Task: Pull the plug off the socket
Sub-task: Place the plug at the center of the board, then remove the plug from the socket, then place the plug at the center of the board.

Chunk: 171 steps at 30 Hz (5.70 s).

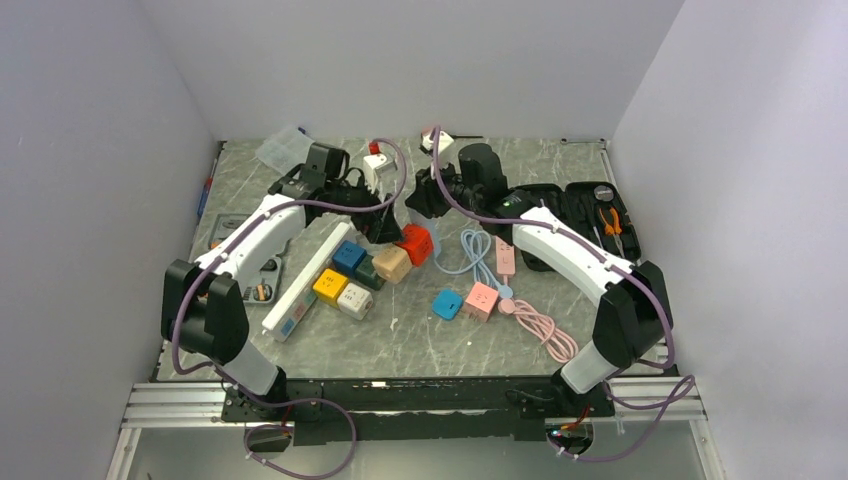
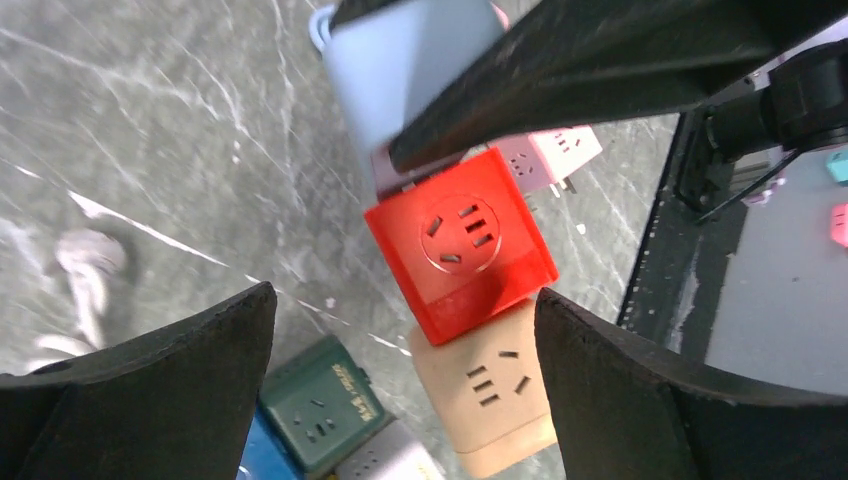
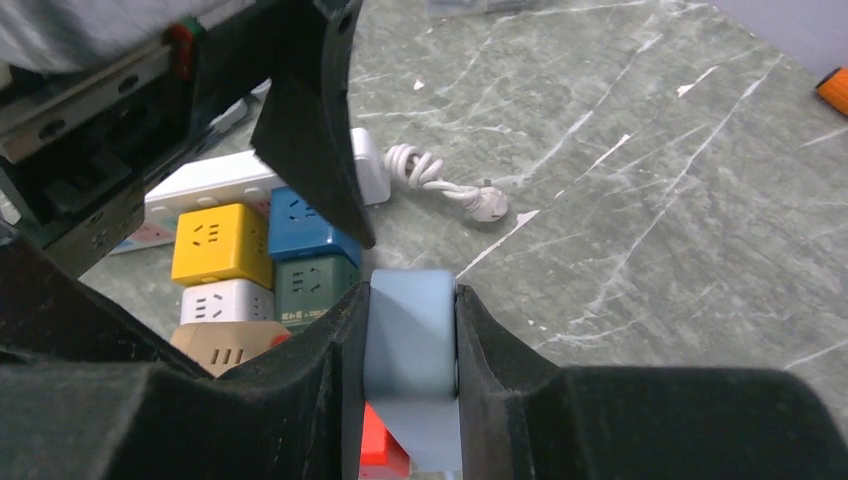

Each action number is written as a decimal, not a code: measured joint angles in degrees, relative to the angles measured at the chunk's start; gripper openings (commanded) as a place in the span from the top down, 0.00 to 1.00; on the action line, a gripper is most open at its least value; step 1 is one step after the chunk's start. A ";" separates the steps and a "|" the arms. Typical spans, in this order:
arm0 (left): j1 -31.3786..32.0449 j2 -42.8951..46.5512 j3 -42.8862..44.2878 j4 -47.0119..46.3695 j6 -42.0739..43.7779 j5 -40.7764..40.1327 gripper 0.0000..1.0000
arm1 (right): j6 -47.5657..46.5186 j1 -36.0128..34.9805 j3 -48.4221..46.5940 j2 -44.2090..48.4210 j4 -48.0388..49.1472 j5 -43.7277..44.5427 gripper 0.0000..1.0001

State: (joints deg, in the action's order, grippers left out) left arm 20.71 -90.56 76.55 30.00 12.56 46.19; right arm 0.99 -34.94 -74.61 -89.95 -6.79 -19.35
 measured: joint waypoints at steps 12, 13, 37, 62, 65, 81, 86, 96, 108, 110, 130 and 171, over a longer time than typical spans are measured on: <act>1.38 0.11 -1.05 -2.80 -13.97 -0.13 0.01 | -0.90 -2.71 -0.26 0.07 -0.17 7.61 1.00; 1.70 0.26 -1.05 -2.78 -14.27 -0.24 0.01 | -0.85 -2.75 -0.26 0.07 -0.09 8.02 1.00; 7.21 0.74 -4.33 -4.63 -13.66 -14.14 0.39 | 3.45 -4.87 -2.97 0.02 0.81 12.85 1.00; 4.22 0.74 -3.32 -2.58 -16.83 -13.03 0.90 | 9.99 -4.63 11.23 5.88 10.38 13.42 0.37; 4.22 0.74 -3.02 -2.49 -17.27 -12.37 0.91 | 10.14 -4.63 12.11 5.86 11.10 11.98 0.38; 4.20 0.74 -1.68 -0.59 -18.47 -9.66 0.93 | 9.44 -4.63 9.05 -1.25 17.11 10.32 0.75; 3.69 0.74 -1.31 0.98 -18.58 -9.90 0.96 | 6.82 -4.33 9.14 -1.25 16.33 10.99 1.00; 3.65 0.74 -0.44 -0.09 -19.30 -9.97 0.98 | 5.01 -2.60 7.63 -1.49 15.78 8.28 1.00; 2.71 0.74 0.66 -1.09 -19.54 -12.24 0.99 | -1.36 -2.12 2.38 -5.22 14.38 6.88 1.00; 2.71 0.74 0.66 -1.11 -19.63 -12.46 1.00 | -1.84 -2.10 2.34 -5.35 14.47 6.84 1.00; 2.23 0.59 1.14 1.14 -18.56 -13.05 1.00 | -8.96 -3.26 -2.21 -8.46 10.95 7.10 1.00; 1.75 -7.32 -15.72 -24.98 -56.59 -4.11 0.01 | 9.05 7.32 18.27 1.99 10.97 21.57 0.07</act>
State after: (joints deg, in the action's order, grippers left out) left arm 22.46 -97.89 60.84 5.02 -44.03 42.09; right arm 10.04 -27.62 -56.34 -87.96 4.19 2.22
